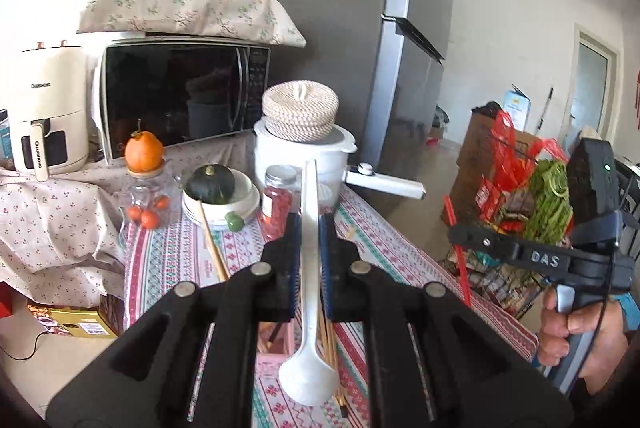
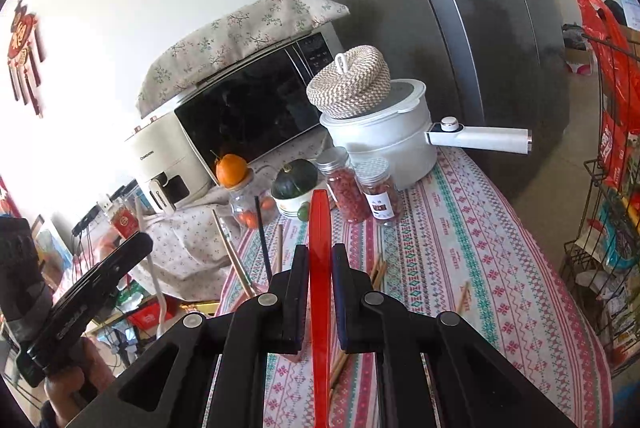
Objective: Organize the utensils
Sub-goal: 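Drop the white spoon into the basket with the left tool while the right tool carries the red spoon, then drop the red spoon into the basket with the right tool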
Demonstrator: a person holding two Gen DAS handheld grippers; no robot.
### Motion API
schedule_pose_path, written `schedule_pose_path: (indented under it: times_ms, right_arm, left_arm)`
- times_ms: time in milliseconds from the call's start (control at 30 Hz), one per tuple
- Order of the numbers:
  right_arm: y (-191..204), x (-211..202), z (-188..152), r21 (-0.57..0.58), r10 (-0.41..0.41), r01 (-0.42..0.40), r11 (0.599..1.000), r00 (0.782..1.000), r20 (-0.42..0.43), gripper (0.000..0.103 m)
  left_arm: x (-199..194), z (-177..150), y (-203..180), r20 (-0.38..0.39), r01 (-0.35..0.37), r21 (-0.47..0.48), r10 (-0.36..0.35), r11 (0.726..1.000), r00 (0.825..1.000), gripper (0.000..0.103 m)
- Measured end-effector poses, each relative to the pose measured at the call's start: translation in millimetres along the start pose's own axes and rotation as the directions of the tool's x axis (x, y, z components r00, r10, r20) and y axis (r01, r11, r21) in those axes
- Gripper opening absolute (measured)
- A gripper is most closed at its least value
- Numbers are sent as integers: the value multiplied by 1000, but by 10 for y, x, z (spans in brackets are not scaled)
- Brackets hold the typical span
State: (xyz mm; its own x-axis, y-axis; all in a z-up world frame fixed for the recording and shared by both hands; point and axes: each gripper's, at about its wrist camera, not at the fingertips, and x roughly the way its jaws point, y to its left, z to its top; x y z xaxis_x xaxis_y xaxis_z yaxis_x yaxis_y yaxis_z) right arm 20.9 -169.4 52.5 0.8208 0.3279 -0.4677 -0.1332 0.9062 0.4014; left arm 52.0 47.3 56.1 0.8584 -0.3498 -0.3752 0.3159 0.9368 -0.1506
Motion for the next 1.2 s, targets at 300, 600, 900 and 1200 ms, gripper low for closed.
schedule_pose_path:
  times_ms: [300,600,900,1200]
  right_arm:
    - [214,201,-27,-27,-4,5,1000,999,31,11]
    - [312,320,-27,-19,7,-5,1000,996,94,11]
    - [558,463,-53,-43,29,-24,999,990,139,11]
    - [868,668,-79,-83,44,-29,996,981,189,11]
  left_arm:
    - [504,-286,265,90,-109,-16,110,994,990,10]
    - [667,-491,408,-37,-106,-47,104,993,994,11]
    - [615,-544,485,-233,-19,-93,-4,995,972,43]
    - [154,-439,690,-333,-131,-95,93,987,938,82]
